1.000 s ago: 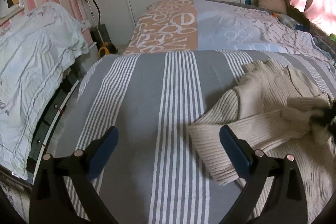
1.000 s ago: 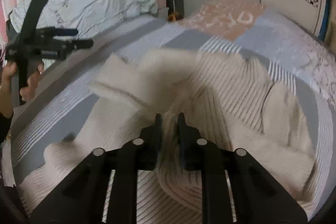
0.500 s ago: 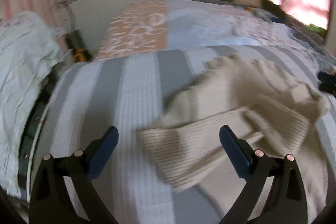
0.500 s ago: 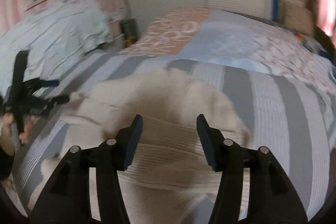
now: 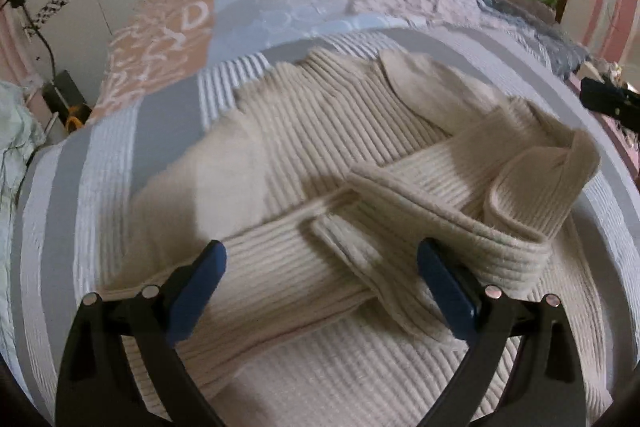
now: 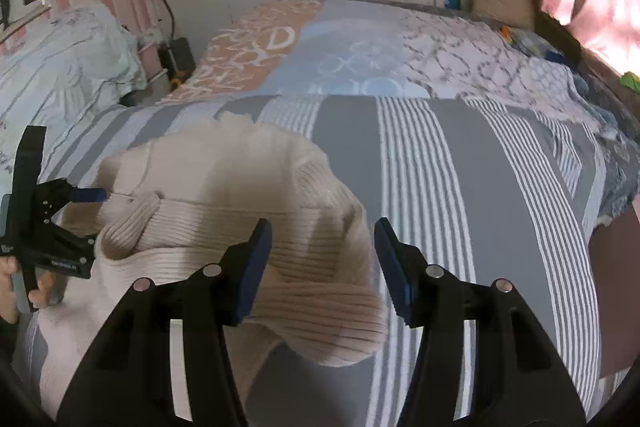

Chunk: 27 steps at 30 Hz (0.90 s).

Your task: Fold small clothes

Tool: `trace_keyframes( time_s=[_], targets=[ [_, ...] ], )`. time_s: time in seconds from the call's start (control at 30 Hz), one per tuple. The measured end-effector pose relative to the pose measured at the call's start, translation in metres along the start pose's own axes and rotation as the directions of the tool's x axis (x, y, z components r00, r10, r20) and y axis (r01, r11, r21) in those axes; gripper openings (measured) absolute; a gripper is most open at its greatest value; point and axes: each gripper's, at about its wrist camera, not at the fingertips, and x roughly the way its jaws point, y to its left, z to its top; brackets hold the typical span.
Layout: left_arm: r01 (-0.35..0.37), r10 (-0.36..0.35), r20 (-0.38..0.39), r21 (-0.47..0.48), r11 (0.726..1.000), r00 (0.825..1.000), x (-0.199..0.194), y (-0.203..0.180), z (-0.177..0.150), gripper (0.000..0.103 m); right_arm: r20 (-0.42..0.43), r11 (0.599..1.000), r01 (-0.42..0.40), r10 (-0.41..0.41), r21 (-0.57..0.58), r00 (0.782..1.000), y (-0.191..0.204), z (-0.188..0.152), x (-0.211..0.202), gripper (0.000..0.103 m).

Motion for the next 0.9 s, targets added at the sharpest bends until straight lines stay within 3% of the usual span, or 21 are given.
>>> trace_keyframes(
  time_s=[0.03,0.1,0.13,0.17,0.27,0.4,0.47,0.57,0.63,0.77,0.9],
  targets=[
    [0.000,0.001,-0.007,0.017,1.000,1.000,0.003,-0.006,-0.001,0.093,-0.007,1.000,0.004,-0.004,0.003,1.000,-0.002,-0.001,0.001,0.054],
    [0.003,-0.002,-0.015,0.054,0.999,1.000,0.008,-0.015,-0.001,0.068,-0.025,1.000,0.004,-0.004,-0.005,1.000,-0.003,-0.003,0.004,0.054],
    [0.018,-0.017,-0.022,0.070,0.997,1.000,0.009,-0.018,-0.002,0.044,-0.035,1.000,0.009,-0.010,-0.021,0.999,-0.002,-0.003,0.005,0.054],
    [0.043,-0.040,-0.028,0.093,0.995,0.999,0.010,-0.024,-0.002,0.028,-0.041,0.999,0.015,-0.017,-0.035,0.999,-0.001,-0.003,0.006,0.054],
    [-0.011,0.015,-0.018,0.181,0.983,1.000,0.008,-0.041,-0.003,0.011,-0.053,0.994,0.049,-0.054,-0.097,0.997,0.005,-0.005,0.004,0.054],
    [-0.045,0.042,0.021,0.170,0.984,0.999,-0.002,-0.036,-0.004,0.009,-0.066,0.987,0.070,-0.081,-0.147,0.995,0.006,-0.009,-0.004,0.054],
    [-0.065,0.059,0.057,0.109,0.992,0.997,-0.014,-0.019,-0.003,0.009,-0.071,0.984,0.071,-0.084,-0.160,0.994,0.004,-0.010,-0.005,0.054],
    [-0.092,0.099,0.137,-0.055,0.994,0.986,-0.047,0.026,-0.003,0.009,-0.061,0.988,0.068,-0.077,-0.137,0.995,-0.002,-0.008,-0.008,0.054],
    [-0.099,0.127,0.176,-0.162,0.982,0.976,-0.070,0.058,-0.009,0.009,-0.053,0.993,0.052,-0.058,-0.108,0.997,-0.005,-0.006,-0.009,0.054],
    [-0.159,0.217,0.189,-0.280,0.947,0.958,-0.099,0.099,-0.032,0.009,-0.056,0.996,0.003,-0.008,-0.084,0.998,-0.001,-0.001,-0.001,0.054],
    [-0.177,0.233,0.135,-0.335,0.926,0.963,-0.091,0.117,-0.051,0.009,-0.089,0.994,-0.034,0.025,-0.101,0.996,0.014,0.000,0.015,0.054]
  ],
)
